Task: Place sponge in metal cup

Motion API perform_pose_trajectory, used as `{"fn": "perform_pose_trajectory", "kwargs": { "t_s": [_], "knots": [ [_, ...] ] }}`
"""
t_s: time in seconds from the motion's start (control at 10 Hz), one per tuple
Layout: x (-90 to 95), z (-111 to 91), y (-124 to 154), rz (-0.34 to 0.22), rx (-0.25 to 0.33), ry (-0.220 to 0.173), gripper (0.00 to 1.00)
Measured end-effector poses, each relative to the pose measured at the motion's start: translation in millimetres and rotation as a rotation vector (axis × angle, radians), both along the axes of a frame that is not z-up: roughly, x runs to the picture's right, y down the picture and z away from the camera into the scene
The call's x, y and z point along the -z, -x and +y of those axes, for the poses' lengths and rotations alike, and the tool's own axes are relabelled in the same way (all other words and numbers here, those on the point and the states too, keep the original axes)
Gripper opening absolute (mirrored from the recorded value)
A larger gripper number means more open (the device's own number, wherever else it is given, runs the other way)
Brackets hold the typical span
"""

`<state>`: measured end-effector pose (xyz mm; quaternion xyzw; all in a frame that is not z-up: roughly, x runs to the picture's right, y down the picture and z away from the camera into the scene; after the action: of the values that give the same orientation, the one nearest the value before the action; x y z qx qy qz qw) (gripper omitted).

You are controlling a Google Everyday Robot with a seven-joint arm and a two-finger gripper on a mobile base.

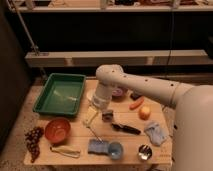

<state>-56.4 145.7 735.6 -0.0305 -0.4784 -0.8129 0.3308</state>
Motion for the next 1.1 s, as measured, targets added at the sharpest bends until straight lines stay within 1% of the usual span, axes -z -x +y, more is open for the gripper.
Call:
{"fn": "perform_pose_trajectory", "kwargs": {
  "t_s": [0.1,0.2,0.3,0.5,0.6,0.8,1.0,1.1],
  "knots": [
    [5.1,10,6,0.004,0.057,-0.070,0.80],
    [14.9,29,9,-0.001,0.140,-0.159,0.80],
    [23.4,43,12,-0.020,0.195,-0.216,0.80],
    [33.5,62,14,-0.053,0.273,-0.293,0.80],
    [37.6,68,14,-0.065,0.295,-0.315,0.80],
    [36.4,69,14,-0.068,0.305,-0.324,0.80],
    [34.2,77,22,-0.100,0.333,-0.313,0.80],
    [32.3,79,22,-0.106,0.337,-0.312,0.80]
  ]
}}
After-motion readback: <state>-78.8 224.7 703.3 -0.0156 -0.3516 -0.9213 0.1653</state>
